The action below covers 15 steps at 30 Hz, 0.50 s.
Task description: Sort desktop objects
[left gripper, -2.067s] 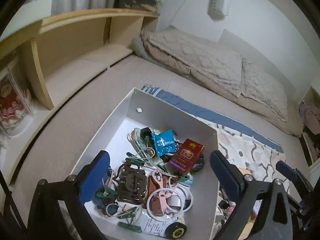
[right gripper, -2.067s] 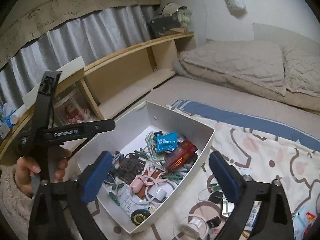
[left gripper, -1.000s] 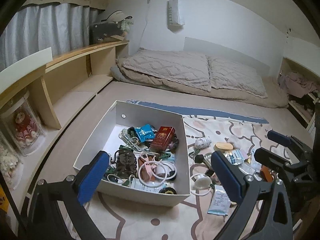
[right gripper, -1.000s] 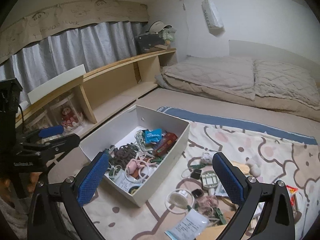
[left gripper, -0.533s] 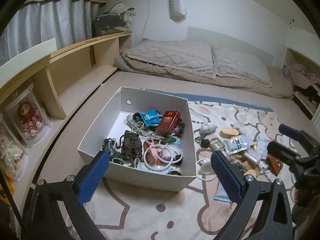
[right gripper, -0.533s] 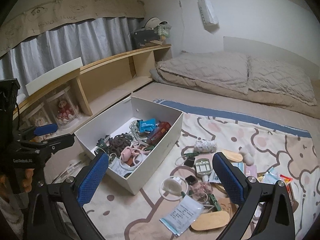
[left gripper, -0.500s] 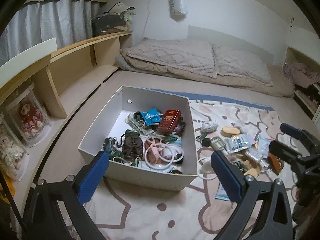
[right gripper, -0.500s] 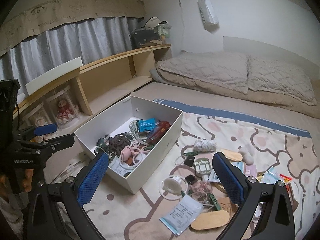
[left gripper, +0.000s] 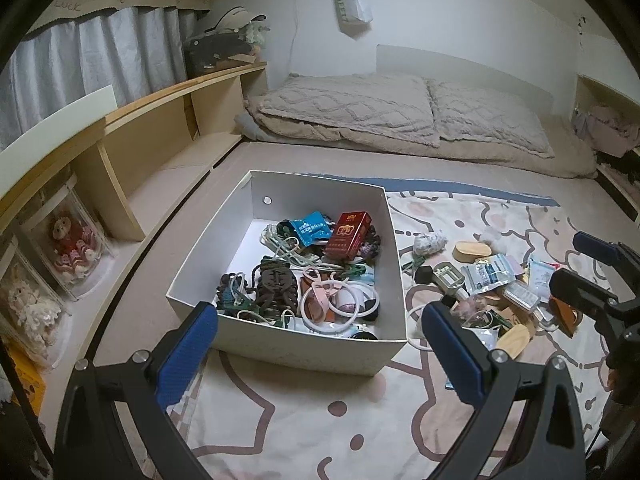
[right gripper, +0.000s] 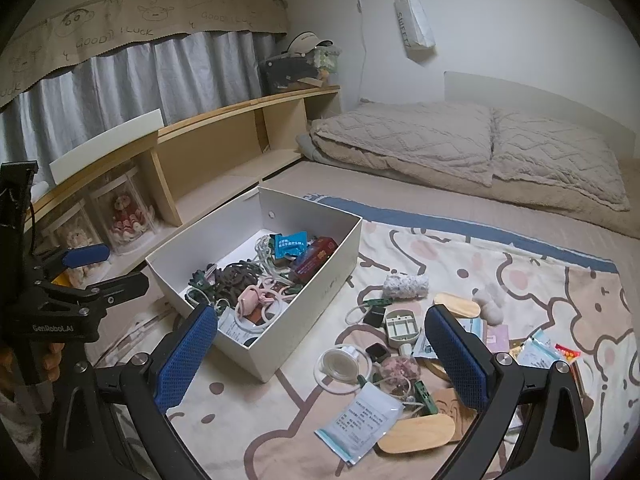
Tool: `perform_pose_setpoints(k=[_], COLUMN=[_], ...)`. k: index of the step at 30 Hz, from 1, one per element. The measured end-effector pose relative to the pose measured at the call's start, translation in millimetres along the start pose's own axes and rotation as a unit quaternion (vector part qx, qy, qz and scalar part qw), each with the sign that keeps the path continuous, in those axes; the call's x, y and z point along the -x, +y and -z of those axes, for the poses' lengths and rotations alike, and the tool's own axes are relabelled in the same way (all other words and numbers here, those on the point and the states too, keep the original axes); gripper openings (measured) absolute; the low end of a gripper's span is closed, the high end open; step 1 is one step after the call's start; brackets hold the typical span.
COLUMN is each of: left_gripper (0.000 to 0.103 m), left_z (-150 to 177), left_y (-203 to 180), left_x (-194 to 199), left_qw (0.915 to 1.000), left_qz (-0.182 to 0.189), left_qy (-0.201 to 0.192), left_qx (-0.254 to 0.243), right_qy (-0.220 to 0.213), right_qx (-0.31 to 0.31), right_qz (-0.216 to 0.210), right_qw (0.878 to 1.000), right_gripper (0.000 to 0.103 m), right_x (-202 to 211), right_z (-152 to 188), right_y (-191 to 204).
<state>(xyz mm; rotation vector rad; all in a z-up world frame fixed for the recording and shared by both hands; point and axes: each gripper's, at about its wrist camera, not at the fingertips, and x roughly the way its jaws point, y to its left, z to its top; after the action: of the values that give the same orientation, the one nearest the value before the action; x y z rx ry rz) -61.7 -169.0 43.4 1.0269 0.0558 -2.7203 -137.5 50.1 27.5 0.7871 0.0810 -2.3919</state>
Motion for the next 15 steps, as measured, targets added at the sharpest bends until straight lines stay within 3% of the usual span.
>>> perform_pose_setpoints(k=[15], left_gripper=[0.102], left_z=[1.6], left_y=[-7.5], left_x=[-0.1], left_qw=[0.9999], left_qz=[-0.001], left_qy=[-0.003], left_qx=[-0.012], right_qy=[0.001], right_qx=[0.004], right_qz=[0.005], right_qw=[1.000], right_gripper=[0.103], right_x=[2.2], right_z=[1.2], right_y=[0.2])
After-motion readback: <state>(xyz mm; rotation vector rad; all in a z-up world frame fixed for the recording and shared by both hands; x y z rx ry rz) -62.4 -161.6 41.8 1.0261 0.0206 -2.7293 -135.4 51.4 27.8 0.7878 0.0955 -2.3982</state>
